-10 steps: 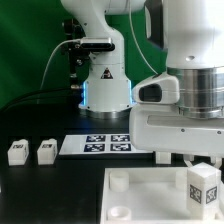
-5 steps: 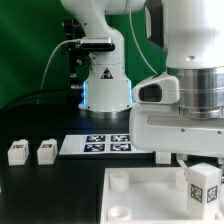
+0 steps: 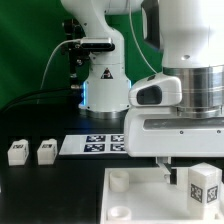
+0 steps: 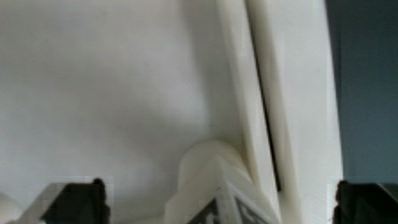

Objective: Assemble one leg

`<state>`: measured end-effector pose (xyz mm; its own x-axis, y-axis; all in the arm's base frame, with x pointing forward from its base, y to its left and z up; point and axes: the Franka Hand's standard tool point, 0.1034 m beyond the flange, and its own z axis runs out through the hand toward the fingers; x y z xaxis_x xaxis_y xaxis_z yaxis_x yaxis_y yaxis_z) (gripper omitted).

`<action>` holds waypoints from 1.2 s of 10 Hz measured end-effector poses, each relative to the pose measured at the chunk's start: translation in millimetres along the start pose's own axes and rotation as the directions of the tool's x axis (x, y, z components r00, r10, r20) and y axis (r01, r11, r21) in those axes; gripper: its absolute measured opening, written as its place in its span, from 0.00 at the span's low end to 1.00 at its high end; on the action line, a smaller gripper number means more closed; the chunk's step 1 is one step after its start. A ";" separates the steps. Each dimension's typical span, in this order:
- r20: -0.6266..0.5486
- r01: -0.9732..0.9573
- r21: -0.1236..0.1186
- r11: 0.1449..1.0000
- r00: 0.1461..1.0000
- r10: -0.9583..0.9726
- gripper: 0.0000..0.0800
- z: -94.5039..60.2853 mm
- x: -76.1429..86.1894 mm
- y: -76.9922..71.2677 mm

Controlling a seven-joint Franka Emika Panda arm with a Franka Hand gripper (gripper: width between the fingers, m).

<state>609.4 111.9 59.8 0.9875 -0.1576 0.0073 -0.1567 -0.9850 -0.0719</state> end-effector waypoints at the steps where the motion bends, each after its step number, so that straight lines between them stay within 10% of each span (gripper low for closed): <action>1: 0.000 0.117 -0.006 0.993 0.993 -0.117 0.81 0.0 0.4 1.6; 5: -0.026 0.641 -0.087 0.763 0.764 -0.645 0.81 -15.4 12.8 -4.1; 8: -0.025 0.695 -0.093 0.713 0.714 -0.699 0.81 -17.1 17.8 1.6; 10: -0.027 0.675 -0.093 0.732 0.733 -0.680 0.46 -16.8 18.0 2.5; 12: -0.043 0.544 -0.082 0.835 0.835 -0.548 0.37 -16.1 17.2 1.2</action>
Offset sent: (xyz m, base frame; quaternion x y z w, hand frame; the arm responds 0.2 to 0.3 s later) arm 0.0107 0.0097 0.0245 -0.0509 0.0580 -0.4406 0.8944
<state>625.9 106.9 75.9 0.9099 0.4054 0.0879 0.4048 -0.9141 0.0252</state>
